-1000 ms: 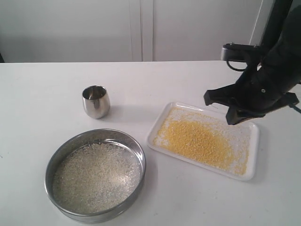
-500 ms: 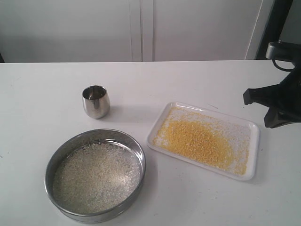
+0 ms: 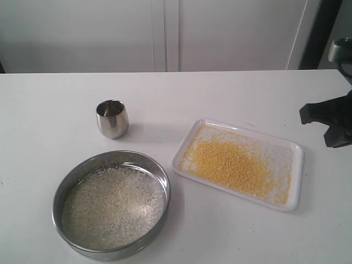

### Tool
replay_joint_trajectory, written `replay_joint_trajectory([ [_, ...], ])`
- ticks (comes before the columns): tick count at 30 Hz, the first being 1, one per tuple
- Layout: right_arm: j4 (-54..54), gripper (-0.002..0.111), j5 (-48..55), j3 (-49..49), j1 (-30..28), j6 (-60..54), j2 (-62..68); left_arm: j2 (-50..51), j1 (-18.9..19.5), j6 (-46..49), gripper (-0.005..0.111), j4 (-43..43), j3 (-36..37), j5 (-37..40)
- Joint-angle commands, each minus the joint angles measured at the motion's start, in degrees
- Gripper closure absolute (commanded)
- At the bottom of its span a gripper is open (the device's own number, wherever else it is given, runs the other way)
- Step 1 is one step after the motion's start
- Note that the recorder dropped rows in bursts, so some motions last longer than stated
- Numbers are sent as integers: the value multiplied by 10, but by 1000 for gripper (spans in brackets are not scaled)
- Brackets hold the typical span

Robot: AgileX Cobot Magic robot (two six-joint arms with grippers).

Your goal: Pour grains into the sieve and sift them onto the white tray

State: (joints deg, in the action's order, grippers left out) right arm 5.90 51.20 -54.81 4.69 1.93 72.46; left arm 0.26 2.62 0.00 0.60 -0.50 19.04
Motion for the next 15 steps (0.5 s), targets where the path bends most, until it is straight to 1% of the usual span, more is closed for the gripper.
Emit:
replay_joint_trajectory([
  [1,-21,108,-15,33,-1,-6,-41,-3,2,0,107,-6,5,2],
  [15,-29,108,-80,151,-1,-6,-244,-3,2,0,107,-6,5,2],
])
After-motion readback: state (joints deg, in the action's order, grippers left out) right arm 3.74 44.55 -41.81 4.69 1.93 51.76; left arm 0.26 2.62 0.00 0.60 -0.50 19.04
